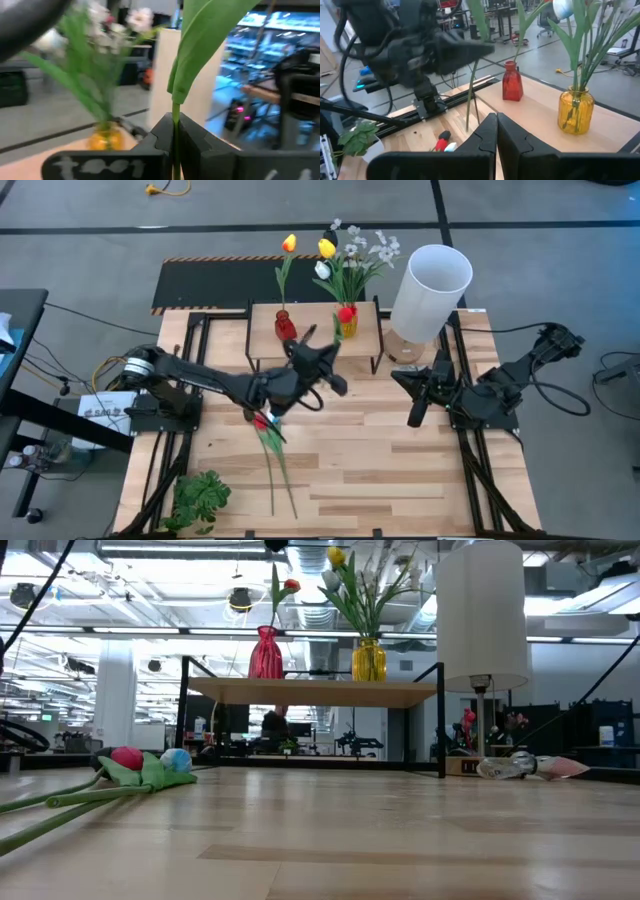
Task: Pick and place flowers into a vace then onto a shelf
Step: Put the bottom red tulip into the red flower vase
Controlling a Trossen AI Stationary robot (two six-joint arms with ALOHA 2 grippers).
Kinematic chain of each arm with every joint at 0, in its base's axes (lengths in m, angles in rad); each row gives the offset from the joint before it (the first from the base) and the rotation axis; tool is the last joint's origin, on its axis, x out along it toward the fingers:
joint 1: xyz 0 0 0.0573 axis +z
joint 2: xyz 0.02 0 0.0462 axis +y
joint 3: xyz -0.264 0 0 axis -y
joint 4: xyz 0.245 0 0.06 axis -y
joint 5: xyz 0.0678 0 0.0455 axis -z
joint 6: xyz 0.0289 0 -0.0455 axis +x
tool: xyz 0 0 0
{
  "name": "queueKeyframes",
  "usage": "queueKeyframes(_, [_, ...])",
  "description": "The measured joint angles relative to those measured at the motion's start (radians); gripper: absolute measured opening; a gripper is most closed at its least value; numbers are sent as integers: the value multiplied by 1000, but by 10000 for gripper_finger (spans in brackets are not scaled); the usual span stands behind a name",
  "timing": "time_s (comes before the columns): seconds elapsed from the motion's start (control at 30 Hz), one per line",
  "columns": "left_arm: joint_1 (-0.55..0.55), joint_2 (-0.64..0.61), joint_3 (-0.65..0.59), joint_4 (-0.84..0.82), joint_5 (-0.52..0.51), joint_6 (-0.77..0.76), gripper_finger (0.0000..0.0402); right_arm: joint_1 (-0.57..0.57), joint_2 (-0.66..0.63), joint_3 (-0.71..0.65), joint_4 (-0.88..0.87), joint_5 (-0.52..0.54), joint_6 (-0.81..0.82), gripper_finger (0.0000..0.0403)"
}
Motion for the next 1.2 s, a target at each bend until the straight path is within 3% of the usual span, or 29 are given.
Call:
queueKeyframes(0.2, [-15, 105, 0, 252, 184, 0, 0, 31, 0, 0, -43, 73, 71, 0])
queueKeyframes(0.33, [-5, 142, 0, 356, 215, -14, 0, 58, 0, 0, -104, 110, 155, 0])
queueKeyframes(0.73, [84, 140, 0, 634, 492, -104, 0, 133, 0, 0, -173, 191, 262, 0])
queueKeyframes(0.87, [105, 141, -39, 670, 498, -153, 0, 151, 0, 0, -173, 214, 262, 0])
queueKeyframes(1.07, [127, 142, -279, 950, 455, -322, 0, 165, 0, 0, -174, 232, 262, 0])
queueKeyframes(1.2, [121, 140, -339, 1121, 450, -263, 0, 153, 0, 0, -174, 232, 262, 0])
